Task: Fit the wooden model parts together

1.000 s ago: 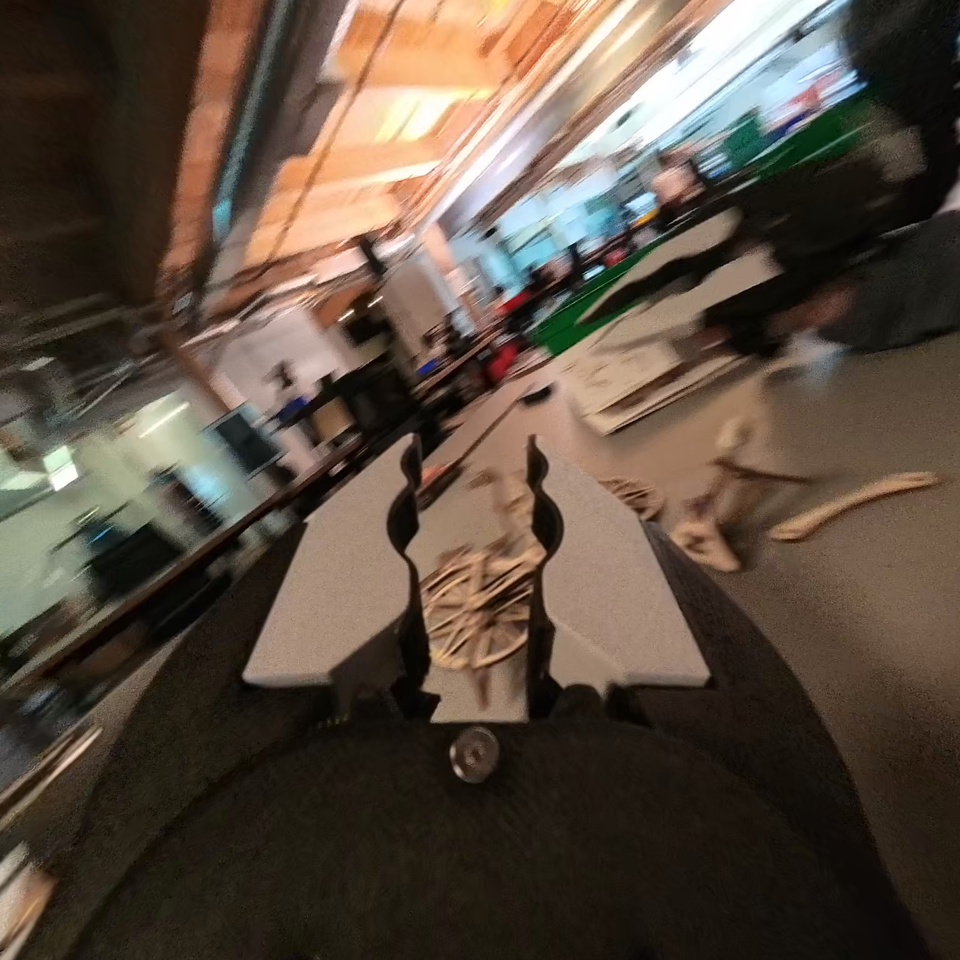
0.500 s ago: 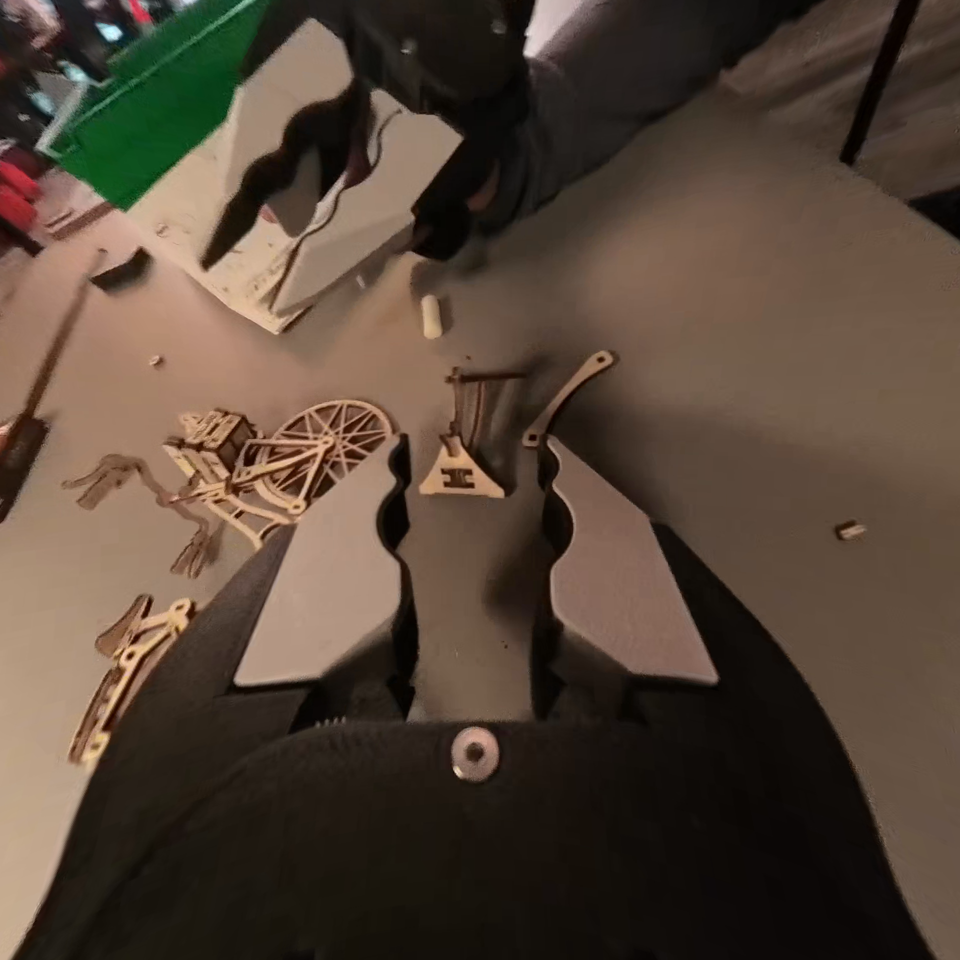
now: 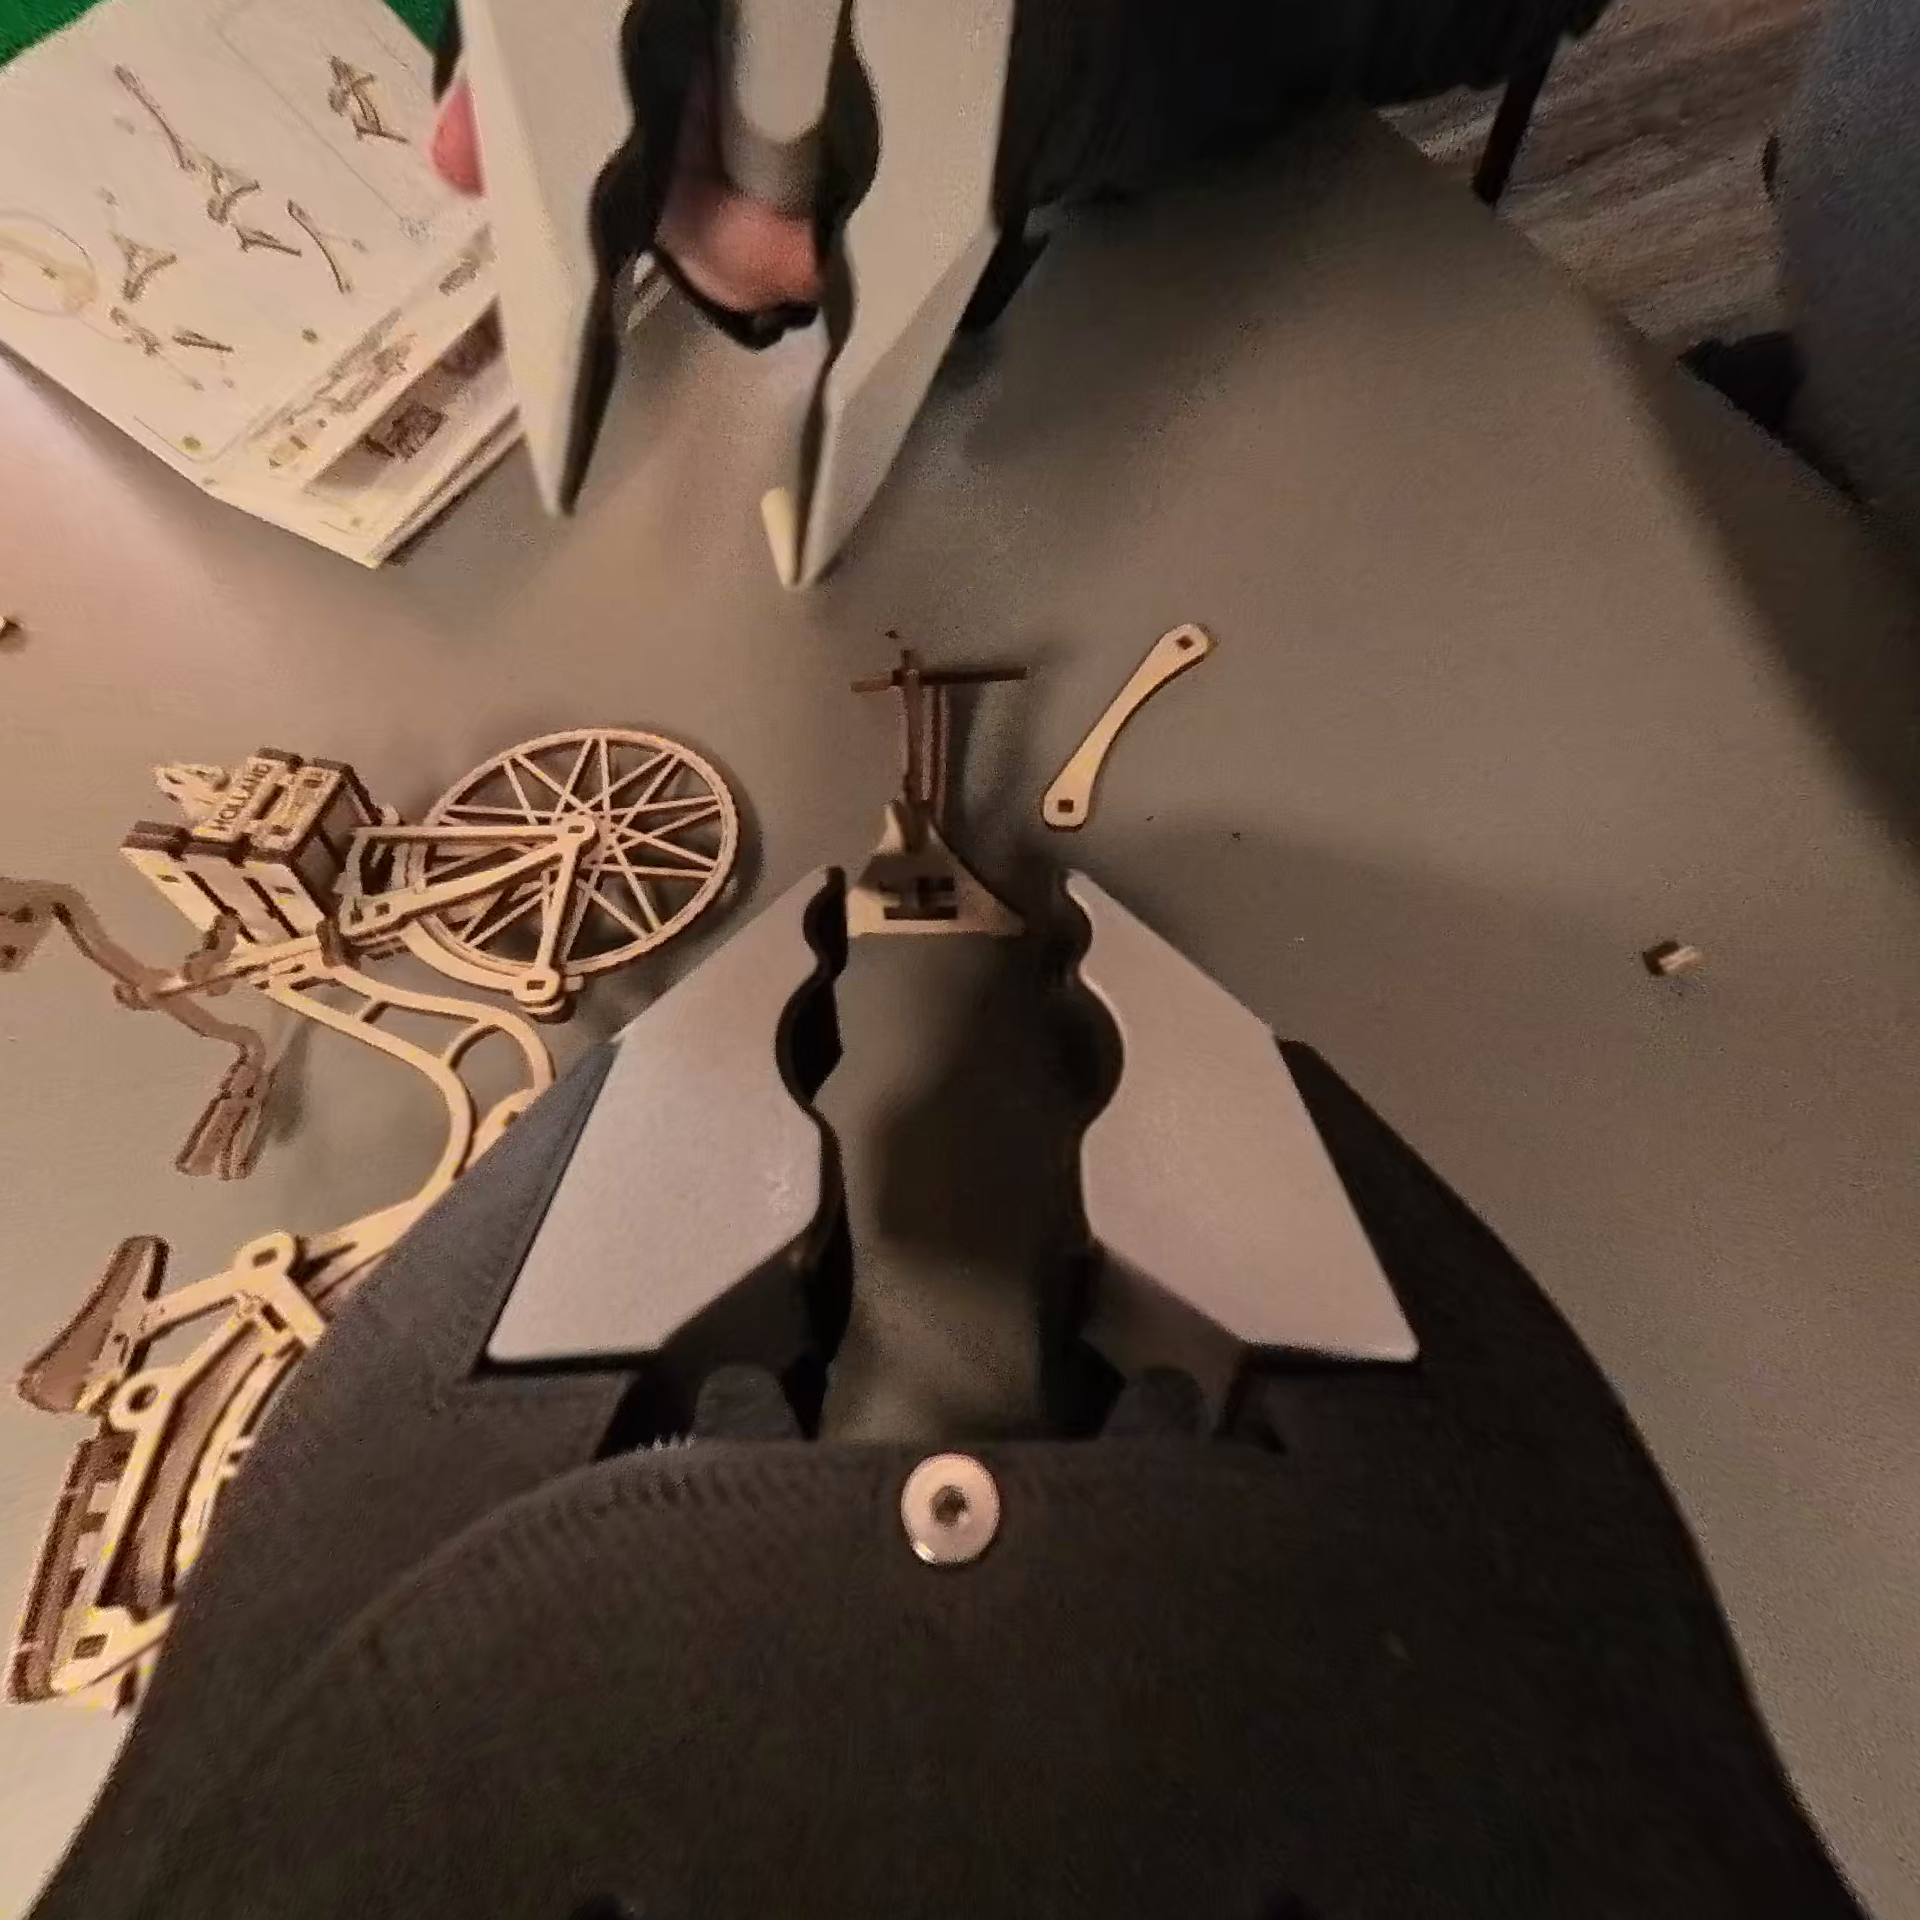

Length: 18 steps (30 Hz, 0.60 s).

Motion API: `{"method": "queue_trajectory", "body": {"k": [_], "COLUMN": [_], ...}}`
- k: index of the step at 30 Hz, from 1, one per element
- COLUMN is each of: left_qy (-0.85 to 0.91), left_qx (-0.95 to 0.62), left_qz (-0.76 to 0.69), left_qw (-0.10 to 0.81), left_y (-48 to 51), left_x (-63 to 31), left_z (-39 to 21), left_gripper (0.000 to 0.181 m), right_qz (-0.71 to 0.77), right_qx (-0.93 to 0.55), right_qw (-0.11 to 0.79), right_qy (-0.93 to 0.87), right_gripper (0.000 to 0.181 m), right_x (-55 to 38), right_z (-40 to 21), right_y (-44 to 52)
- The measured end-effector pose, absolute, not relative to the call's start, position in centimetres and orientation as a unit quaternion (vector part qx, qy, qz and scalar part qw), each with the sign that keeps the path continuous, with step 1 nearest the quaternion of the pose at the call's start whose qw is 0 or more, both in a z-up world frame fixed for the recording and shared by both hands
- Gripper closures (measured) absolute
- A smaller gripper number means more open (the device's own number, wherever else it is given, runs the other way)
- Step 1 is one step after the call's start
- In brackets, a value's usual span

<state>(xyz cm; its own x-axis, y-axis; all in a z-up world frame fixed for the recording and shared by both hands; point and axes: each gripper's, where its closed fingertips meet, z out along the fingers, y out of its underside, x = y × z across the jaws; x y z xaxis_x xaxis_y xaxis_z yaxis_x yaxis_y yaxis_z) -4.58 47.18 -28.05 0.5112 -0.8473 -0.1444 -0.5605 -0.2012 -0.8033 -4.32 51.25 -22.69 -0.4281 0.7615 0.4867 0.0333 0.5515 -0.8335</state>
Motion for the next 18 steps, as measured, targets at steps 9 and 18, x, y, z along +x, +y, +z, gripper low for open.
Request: {"method": "queue_trajectory", "body": {"k": [9,18], "left_qy": [0.457,0.455], "left_qx": [-0.777,-0.78], "left_qz": [-0.185,-0.179], "left_qw": [0.39,0.391], "left_y": [47.5,47.6], "left_x": [-4.7,-4.8], "left_z": [-28.9,-28.9], "left_gripper": [0.14,0.143], "right_qz": [0.401,0.376], "right_qx": [-0.391,-0.379], "right_qw": [0.283,0.28], "right_qy": [-0.779,-0.798], "right_gripper": [0.161,0.161], "right_x": [-4.3,-3.4], "right_z": [-25.5,-25.8], "right_y": [48.8,49.2]}}
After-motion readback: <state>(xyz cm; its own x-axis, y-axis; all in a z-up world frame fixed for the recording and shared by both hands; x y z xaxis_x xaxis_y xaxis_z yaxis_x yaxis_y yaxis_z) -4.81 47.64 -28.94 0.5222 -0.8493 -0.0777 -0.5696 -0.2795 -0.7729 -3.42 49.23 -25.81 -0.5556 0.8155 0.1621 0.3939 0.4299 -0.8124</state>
